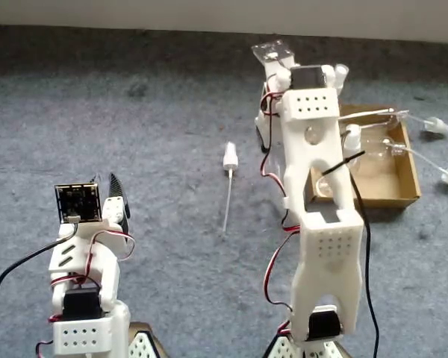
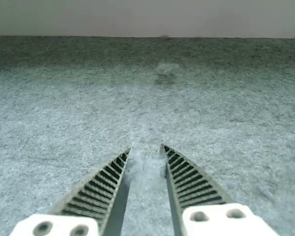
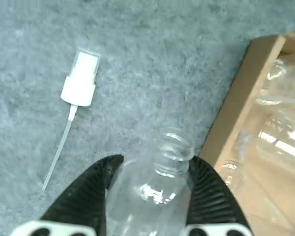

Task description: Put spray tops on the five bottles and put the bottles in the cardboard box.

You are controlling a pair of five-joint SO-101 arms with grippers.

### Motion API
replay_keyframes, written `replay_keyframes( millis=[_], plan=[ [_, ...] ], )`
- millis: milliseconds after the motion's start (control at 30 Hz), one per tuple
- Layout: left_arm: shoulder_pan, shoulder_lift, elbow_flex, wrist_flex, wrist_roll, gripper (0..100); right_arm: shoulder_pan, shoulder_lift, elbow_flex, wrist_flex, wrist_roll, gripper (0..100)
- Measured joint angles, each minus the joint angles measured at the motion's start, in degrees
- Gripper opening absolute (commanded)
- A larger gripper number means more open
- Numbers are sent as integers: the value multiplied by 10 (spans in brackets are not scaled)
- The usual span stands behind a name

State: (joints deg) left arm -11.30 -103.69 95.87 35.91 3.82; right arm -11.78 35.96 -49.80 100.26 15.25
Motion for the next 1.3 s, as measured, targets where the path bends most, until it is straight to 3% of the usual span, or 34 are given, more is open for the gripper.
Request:
replay_keyframes(
  millis=[400,733,1033,1300],
  plan=[
    [0,0,0,0,0,56,-1,-182,130,0,0,66],
    [0,0,0,0,0,56,-37,-372,350,-6,0,67],
    [0,0,0,0,0,56,-41,-402,571,-179,0,67],
    [0,0,0,0,0,56,-42,-402,724,-302,69,67]
  ],
)
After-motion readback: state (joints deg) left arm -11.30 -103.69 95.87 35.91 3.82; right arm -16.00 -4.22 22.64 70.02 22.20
